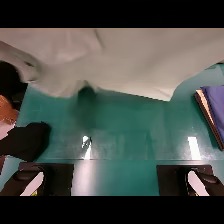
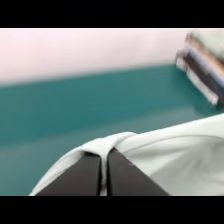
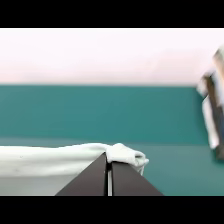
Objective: Fold the shirts.
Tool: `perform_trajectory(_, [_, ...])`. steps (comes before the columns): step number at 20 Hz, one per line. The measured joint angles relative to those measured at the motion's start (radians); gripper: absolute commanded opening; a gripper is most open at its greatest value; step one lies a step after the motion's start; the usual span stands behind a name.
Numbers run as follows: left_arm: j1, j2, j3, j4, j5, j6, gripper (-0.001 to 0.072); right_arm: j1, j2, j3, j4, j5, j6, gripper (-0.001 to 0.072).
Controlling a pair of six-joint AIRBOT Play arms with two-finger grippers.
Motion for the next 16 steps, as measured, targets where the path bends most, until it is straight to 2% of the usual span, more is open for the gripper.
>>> perform_trajectory(3, [0.0, 0.006, 0.162, 0.0, 0.014, -0.005, 0.0027, 0.001, 0.007, 0.15, -0.088, 0.08, 0.034, 0.0013])
perform_trajectory(6, [-0.001, 0.002, 0.201, 0.002, 0.022, -0.011, 0.0027, 0.003, -0.055, 0.28, -0.137, 0.203, 0.056, 0.0013])
perform_trajectory(10, [-0.001, -0.033, 0.085, 0.003, -0.013, -0.024, 0.0028, 0.003, -0.187, 0.325, -0.161, 0.33, 0.067, 0.0013])
perform_trajectory(16, [-0.001, -0.216, -0.169, 0.002, -0.156, -0.027, 0.0028, 0.003, -0.41, 0.145, -0.169, 0.383, 0.07, 0.0013])
